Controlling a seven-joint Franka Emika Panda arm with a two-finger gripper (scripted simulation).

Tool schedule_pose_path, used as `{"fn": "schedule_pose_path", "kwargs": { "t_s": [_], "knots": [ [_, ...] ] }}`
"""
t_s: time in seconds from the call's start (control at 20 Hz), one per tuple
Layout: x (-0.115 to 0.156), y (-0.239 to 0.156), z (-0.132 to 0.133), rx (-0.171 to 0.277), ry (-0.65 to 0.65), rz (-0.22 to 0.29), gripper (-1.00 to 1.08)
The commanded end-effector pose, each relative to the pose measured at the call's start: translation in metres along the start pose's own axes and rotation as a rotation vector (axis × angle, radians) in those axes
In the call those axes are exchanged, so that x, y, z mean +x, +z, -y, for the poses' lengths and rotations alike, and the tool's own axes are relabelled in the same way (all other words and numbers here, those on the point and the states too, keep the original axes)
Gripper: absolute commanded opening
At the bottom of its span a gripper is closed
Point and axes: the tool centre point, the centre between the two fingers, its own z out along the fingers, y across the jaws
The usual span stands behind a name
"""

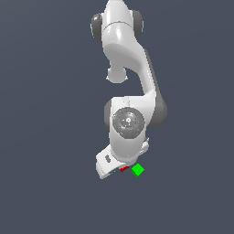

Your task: Stack the red cube on top of the green cube.

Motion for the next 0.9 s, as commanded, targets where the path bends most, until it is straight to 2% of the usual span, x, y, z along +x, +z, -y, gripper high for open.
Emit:
{"fn": "schedule_pose_path", "kwargs": {
  "t_s": [0.0,0.5,0.8,0.85],
  "knots": [
    [0.001,0.002,0.002,0.000,0.000,0.000,-1.00],
    [0.028,0.047,0.049,0.000,0.000,0.000,-1.00],
    [0.034,0.057,0.059,0.000,0.000,0.000,-1.00],
    [0.034,0.057,0.059,0.000,0.000,0.000,1.00]
  ]
}}
